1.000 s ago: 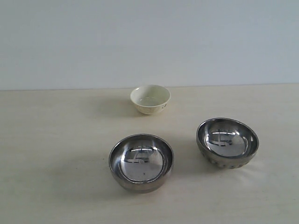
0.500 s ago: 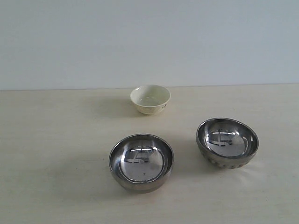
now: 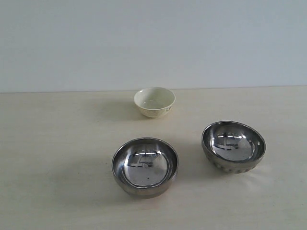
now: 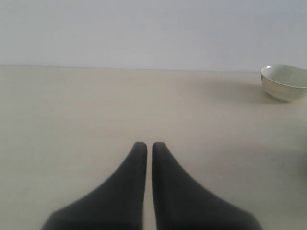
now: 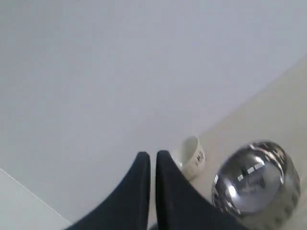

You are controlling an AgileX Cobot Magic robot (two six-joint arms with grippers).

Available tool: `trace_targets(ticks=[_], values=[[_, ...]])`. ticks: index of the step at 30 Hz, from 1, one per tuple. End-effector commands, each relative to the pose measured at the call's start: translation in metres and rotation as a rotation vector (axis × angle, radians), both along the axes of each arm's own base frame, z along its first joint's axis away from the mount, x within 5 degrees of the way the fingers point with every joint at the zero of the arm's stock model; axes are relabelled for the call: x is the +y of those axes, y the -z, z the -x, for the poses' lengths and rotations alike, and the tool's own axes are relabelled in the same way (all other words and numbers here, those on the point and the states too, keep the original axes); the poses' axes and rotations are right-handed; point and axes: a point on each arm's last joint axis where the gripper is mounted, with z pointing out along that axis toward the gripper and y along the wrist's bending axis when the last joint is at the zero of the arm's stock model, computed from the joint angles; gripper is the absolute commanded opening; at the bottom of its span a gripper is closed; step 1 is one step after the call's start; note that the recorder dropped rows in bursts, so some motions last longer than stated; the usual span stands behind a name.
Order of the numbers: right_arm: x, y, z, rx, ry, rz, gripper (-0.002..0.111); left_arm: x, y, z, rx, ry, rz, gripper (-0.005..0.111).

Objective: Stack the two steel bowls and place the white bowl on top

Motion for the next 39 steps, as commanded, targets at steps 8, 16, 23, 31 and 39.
trace_targets(ticks=[8, 16, 23, 31, 39], values=[[0.007, -0.107, -0.016, -0.097, 0.003, 0.223, 0.0, 0.0, 0.0, 0.0, -0.009, -0.005, 0.017, 0.004], [0.029, -0.14, -0.083, 0.08, -0.083, 0.504, 0.0, 0.0, 0.0, 0.0, -0.009, -0.005, 0.017, 0.004], [0.027, -0.139, -0.154, 0.434, -0.053, 0.74, 0.0, 0.0, 0.0, 0.0, -0.009, -0.005, 0.017, 0.004], [-0.012, -0.132, -0.206, 0.784, 0.041, 0.818, 0.0, 0.0, 0.0, 0.0, -0.009, -0.005, 0.017, 0.004], [-0.02, -0.086, -0.246, 0.939, -0.073, 0.812, 0.004, 0.0, 0.0, 0.0, -0.009, -0.005, 0.017, 0.004]])
